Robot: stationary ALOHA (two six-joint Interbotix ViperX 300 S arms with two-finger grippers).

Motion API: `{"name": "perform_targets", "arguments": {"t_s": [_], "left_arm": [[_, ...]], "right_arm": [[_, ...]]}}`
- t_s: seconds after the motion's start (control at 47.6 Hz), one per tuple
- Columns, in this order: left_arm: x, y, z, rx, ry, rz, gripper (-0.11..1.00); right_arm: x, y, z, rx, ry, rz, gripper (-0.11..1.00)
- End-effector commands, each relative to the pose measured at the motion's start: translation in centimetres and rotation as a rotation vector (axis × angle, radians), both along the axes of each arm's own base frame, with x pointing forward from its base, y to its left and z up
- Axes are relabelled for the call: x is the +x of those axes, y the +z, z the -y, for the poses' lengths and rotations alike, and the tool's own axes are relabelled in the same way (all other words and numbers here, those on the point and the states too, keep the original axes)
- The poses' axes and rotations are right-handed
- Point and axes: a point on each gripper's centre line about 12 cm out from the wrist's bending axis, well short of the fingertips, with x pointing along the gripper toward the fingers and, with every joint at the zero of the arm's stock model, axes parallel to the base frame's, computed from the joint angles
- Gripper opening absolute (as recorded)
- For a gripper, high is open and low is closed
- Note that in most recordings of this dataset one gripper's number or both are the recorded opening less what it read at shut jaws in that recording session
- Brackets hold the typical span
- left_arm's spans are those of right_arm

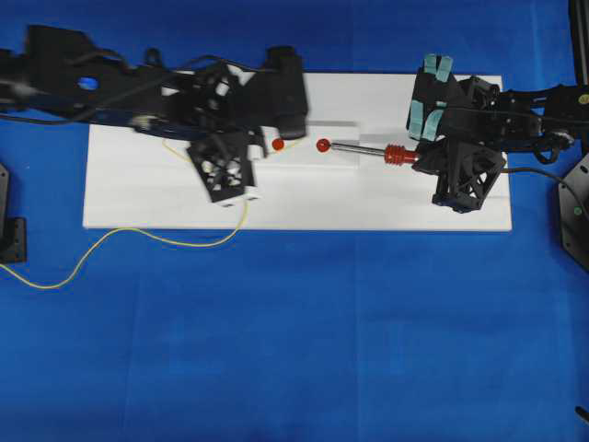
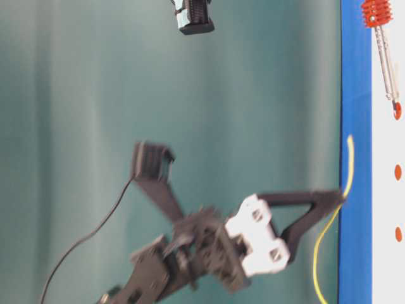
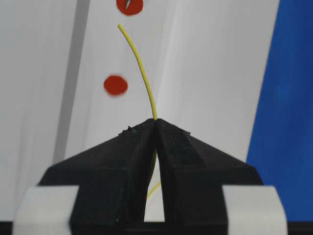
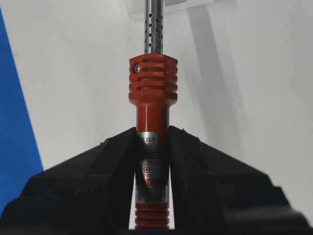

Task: Touch the tip of the soldering iron to the tip of the solder at the mark.
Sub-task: 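Lift the solder away and pull the iron back to the right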

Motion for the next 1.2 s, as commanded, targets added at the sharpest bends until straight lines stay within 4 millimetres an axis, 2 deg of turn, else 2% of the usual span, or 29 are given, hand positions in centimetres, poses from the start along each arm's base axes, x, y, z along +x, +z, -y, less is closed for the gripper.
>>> {"name": "perform_targets", "arguments": {"t_s": [0.0,0.105,0.273,0.462,0.945,1.176], "left_arm": [[-0.9,2.1,0.2,0.006,0.003,0.064,0.03],[-1.7,1.8,0.3,0.002,0.009,0.071,0.03],[-1.7,1.8,0.5,0.003,0.003,0.071,0.03],[-1.7,1.8,0.5,0.004,0.0,0.071,0.03],[-2.5,1.4,0.8,-0.001,-0.001,0.06,0.03],[-2.5,1.4,1.0,0.001,-0.006,0.073,0.03]], "right_arm": [[0.5,1.0,0.1,-0.008,-0.002,0.037,0.06],[0.5,1.0,0.2,-0.01,-0.003,0.04,0.06],[0.4,1.0,0.1,-0.006,-0.001,0.032,0.06],[-0.4,2.2,-0.2,-0.002,-0.006,0.047,0.06],[-6.3,4.9,-1.6,-0.01,-0.03,0.166,0.06],[-6.2,4.4,-1.5,-0.01,-0.032,0.166,0.06]]}}
